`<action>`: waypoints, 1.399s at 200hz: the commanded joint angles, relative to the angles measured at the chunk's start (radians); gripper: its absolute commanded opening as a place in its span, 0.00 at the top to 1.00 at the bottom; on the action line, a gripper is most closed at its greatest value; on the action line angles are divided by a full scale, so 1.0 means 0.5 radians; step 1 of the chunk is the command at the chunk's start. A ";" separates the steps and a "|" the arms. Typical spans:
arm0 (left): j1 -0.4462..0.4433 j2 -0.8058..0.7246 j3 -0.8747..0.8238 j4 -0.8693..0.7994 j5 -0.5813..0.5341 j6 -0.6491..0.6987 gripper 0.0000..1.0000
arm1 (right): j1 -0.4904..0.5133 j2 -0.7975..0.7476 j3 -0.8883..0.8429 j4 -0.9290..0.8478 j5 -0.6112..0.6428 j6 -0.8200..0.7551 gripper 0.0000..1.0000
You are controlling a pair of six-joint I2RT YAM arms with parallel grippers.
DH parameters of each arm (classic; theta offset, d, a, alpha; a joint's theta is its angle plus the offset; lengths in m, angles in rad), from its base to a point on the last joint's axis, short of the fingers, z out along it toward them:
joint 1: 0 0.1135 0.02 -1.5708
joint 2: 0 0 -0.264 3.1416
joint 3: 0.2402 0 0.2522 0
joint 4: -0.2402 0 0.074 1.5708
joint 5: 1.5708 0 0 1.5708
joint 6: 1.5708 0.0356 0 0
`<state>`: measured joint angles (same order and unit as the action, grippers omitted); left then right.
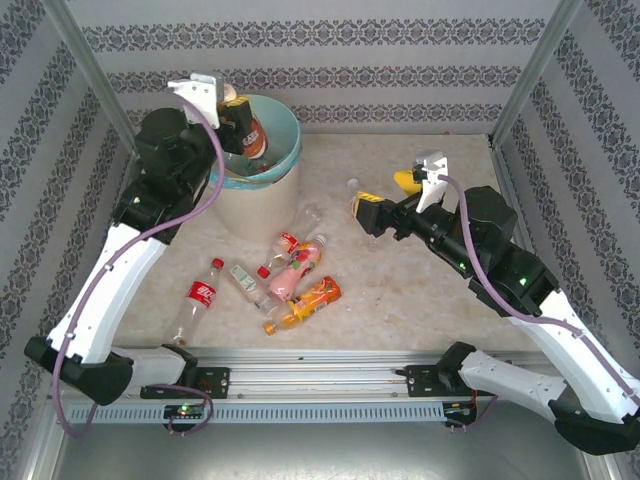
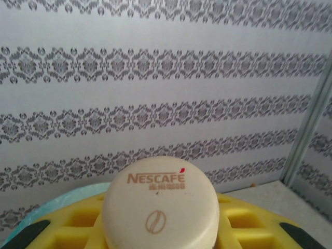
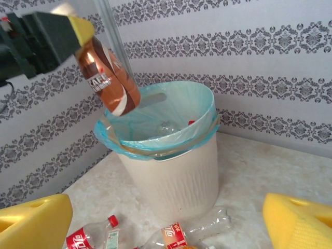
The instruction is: Put the plastic bottles in the bin
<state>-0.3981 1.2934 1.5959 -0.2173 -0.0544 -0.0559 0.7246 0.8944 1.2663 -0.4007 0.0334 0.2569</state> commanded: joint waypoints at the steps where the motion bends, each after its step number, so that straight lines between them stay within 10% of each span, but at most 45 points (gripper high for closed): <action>1: 0.040 0.049 0.075 -0.026 -0.020 0.075 0.94 | 0.013 -0.007 -0.027 -0.006 0.087 0.026 0.06; 188: 0.207 0.536 0.037 -0.122 0.344 -0.133 0.87 | 0.014 0.052 -0.047 -0.050 0.102 0.045 0.07; 280: 0.241 0.506 -0.025 -0.045 0.414 -0.181 0.37 | 0.013 0.083 -0.034 -0.038 0.097 0.060 0.07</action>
<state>-0.2913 1.5620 1.5757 -0.2771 0.1265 -0.1303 0.7246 0.9405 1.2518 -0.4232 0.0647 0.2668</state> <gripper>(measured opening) 0.559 0.931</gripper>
